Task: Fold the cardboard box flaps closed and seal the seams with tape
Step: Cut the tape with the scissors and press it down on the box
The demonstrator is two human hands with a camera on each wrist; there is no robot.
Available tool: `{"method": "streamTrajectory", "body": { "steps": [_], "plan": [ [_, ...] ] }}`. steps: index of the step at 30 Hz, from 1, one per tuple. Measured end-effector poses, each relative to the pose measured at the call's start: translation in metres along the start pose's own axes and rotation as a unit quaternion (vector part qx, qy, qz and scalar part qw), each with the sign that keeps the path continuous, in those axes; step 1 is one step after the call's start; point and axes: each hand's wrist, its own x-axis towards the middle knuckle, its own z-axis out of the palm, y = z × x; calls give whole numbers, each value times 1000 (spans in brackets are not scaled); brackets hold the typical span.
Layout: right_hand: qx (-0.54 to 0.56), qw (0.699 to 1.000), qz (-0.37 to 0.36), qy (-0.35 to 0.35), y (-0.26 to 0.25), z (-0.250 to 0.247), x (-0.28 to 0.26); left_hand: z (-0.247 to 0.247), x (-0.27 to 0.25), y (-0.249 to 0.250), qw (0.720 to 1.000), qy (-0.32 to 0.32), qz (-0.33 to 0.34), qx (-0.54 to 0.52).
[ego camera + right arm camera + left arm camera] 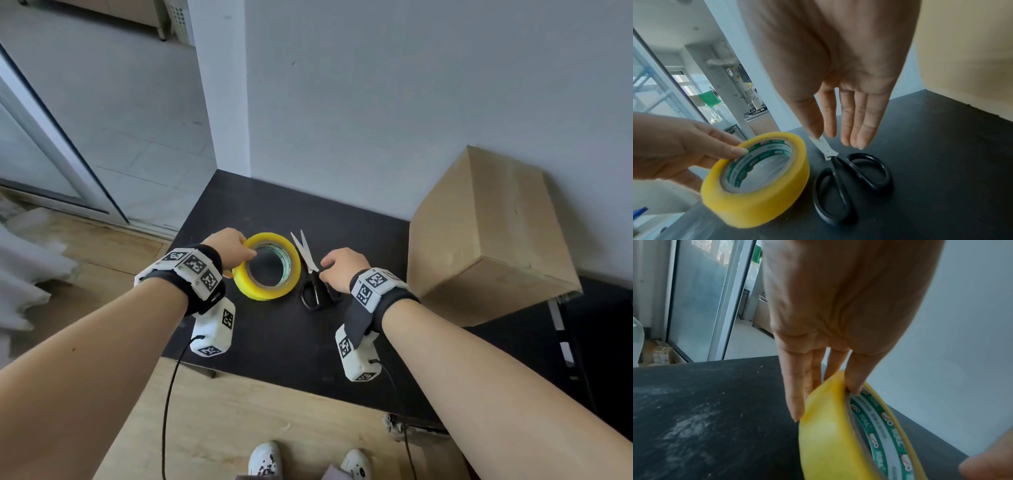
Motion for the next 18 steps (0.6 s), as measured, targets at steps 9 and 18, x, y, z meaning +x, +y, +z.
{"method": "streamTrajectory", "body": {
  "steps": [9, 18],
  "plan": [
    [74, 986, -122, 86, 8, -60, -40, 8, 4, 50, 988, 45, 51, 139],
    [114, 949, -147, 256, 67, -142, -99, 51, -53, 201, 951, 28, 303, 63]
  ]
}}
